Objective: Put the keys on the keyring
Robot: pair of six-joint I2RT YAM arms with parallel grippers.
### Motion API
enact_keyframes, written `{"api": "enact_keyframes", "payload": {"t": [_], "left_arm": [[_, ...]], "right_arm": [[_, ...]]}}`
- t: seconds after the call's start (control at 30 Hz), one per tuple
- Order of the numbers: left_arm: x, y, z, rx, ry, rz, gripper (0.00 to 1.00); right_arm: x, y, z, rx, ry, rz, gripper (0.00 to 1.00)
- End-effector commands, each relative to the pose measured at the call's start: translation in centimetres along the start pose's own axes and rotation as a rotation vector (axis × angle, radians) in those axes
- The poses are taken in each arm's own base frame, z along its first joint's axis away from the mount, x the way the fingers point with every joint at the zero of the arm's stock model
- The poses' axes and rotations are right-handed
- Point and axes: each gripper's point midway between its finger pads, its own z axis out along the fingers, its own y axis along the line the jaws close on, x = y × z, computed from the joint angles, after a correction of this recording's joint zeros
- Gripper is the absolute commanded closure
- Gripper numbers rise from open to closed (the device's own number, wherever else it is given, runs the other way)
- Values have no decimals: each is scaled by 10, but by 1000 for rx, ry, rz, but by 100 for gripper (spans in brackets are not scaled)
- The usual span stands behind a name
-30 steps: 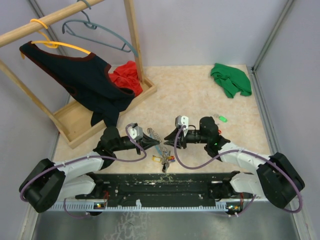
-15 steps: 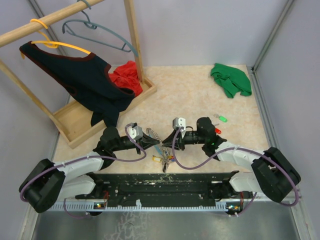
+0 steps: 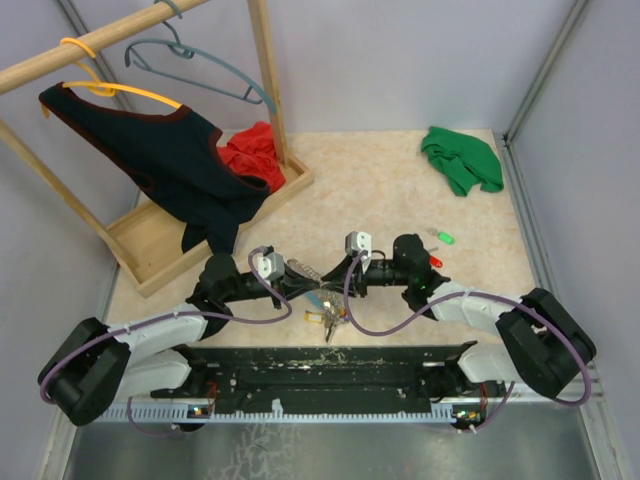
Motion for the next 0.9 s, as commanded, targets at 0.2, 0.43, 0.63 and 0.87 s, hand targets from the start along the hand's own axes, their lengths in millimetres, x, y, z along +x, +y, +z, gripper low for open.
{"api": "enact_keyframes", "payload": {"t": [0.2,0.43,0.63,0.87], "left_arm": [[-19,-4,4,37,-59,47,100],[-21,-3,5,37,-69,49,100],[-19,-2,6,36,-68,43,100],[-14,4,-2,-39,-67,52,78]], "right_arm": [[-18,3,3,-24,-59,-63,76],[-16,12,5,-89,-50,-50,82],[-14,10,6,-86,-26,-39,89],[-20,-1,3,-16,1,-60,100]]}}
